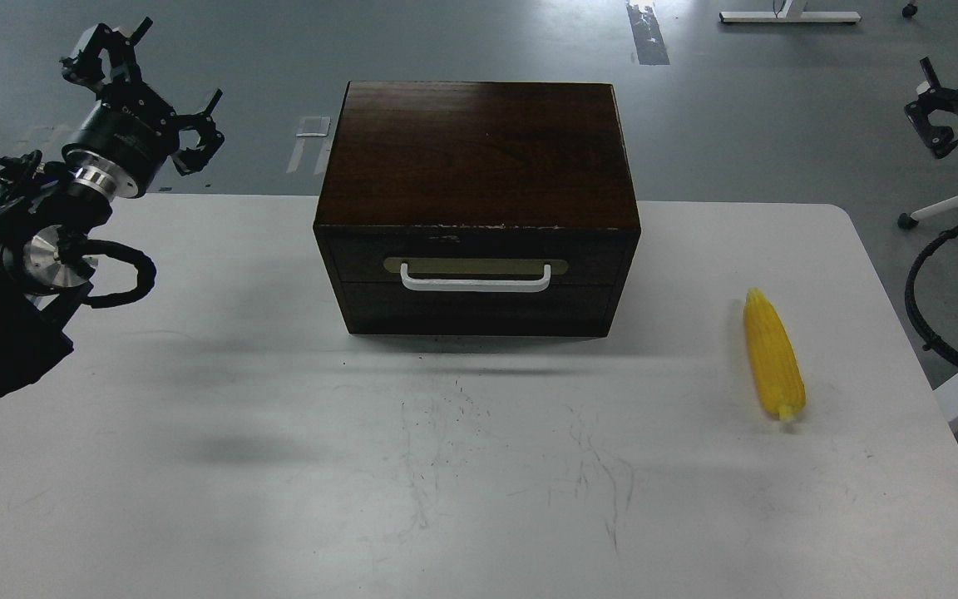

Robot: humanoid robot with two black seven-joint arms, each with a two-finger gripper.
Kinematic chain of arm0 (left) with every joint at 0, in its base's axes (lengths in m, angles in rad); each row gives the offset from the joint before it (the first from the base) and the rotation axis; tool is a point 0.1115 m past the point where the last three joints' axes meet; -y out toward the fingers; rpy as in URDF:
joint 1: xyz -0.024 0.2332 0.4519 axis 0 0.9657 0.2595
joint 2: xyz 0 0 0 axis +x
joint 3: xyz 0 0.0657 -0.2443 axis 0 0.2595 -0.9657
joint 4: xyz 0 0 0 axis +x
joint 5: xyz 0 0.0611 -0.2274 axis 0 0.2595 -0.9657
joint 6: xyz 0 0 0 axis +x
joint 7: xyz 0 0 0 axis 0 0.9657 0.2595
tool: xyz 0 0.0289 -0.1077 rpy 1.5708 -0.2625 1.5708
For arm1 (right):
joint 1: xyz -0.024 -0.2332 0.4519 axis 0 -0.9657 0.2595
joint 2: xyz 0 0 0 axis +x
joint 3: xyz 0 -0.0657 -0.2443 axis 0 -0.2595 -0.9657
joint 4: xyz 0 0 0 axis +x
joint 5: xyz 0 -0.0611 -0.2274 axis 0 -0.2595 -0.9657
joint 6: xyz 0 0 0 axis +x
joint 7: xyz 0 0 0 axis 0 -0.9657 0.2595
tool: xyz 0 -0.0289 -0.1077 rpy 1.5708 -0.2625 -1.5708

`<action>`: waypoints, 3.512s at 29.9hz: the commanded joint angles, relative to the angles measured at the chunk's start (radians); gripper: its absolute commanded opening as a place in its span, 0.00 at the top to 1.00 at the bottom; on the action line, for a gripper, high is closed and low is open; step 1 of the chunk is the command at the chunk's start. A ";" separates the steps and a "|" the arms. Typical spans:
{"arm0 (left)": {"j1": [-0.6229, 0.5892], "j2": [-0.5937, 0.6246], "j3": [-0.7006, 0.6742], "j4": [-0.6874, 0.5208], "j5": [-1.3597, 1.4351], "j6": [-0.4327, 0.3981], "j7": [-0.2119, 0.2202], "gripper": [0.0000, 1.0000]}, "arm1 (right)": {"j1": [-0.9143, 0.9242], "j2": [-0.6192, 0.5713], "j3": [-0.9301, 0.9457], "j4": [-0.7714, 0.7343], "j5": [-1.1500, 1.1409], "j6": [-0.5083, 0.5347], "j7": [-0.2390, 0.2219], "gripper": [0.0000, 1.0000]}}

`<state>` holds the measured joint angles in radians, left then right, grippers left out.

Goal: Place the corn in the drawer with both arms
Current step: 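Raise the left arm and swing it toward the wooden box, then lower the left hand onto the white drawer handle and grasp it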

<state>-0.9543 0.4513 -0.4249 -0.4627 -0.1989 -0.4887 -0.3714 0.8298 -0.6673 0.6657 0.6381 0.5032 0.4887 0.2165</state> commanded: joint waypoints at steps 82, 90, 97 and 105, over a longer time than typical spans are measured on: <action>-0.363 -0.025 0.454 -0.857 2.288 0.177 -0.063 0.22 | -0.012 -0.051 -0.012 -0.029 -0.002 0.000 0.003 0.00; -0.374 -0.028 0.494 -0.818 2.379 0.148 -0.057 0.30 | -0.012 -0.051 -0.014 -0.031 -0.002 0.000 0.003 0.00; -0.385 -0.023 0.494 -0.814 2.379 0.148 -0.057 0.35 | -0.011 -0.051 -0.014 -0.037 -0.002 0.000 0.003 0.00; -0.385 -0.014 0.497 -0.811 2.379 0.136 -0.057 0.35 | -0.011 -0.052 -0.015 -0.038 -0.003 0.000 0.003 0.00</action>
<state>-1.3378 0.4334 0.0708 -1.2733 2.1811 -0.3453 -0.4279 0.8190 -0.7181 0.6505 0.6010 0.5004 0.4887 0.2194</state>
